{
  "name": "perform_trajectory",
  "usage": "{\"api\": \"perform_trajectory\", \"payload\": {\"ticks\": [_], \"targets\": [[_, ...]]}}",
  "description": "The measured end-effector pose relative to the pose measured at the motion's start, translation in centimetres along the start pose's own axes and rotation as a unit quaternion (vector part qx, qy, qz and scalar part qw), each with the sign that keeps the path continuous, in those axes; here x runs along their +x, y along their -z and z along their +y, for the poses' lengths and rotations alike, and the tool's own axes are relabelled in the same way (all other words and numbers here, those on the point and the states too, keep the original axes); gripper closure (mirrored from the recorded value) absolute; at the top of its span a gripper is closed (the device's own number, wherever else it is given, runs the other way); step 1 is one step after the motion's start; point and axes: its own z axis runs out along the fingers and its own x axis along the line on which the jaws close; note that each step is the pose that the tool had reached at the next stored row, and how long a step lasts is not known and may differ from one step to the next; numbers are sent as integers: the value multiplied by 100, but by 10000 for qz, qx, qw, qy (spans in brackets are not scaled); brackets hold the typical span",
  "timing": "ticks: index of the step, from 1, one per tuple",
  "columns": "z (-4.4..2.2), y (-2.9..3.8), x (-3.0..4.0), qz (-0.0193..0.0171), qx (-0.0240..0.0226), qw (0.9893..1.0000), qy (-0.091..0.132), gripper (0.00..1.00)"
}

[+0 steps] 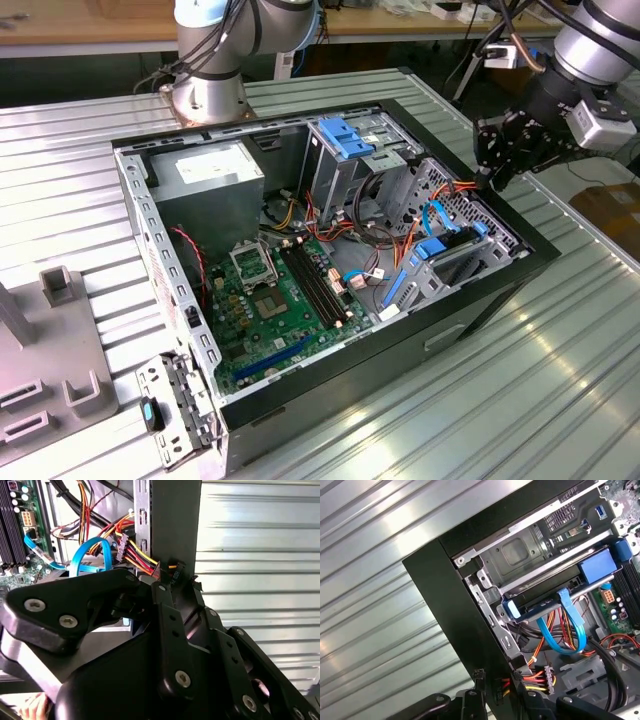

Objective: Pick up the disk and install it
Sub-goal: 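Insert the first disk wire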

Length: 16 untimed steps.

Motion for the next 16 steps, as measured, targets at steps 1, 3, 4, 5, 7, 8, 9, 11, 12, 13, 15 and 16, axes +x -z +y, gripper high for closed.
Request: {"api": "perform_trajectory", "payload": {"ticks": [1, 3, 4, 5, 7, 8, 9, 11, 12, 13, 15, 16], "targets": [[0, 0, 0, -1, 0, 10000, 4, 67], [0, 0, 0, -1, 0, 10000, 6, 67], [0, 0, 0, -1, 0, 10000, 8, 67], [0, 0, 0, -1, 0, 10000, 9, 67], [0, 0, 0, -1, 0, 10000, 12, 83], [0, 0, 0, -2, 0, 10000, 13, 83], [0, 0, 0, -2, 0, 10000, 15, 83], [0, 5, 0, -3, 2, 10000, 15, 83], [-9, 69, 1, -1, 2, 10000, 15, 83], [-14, 102, 2, 1, 3, 10000, 16, 83], [-13, 109, 0, -3, 11, 10000, 15, 83], [-2, 113, -21, -1, 9, 10000, 10, 83]]}}
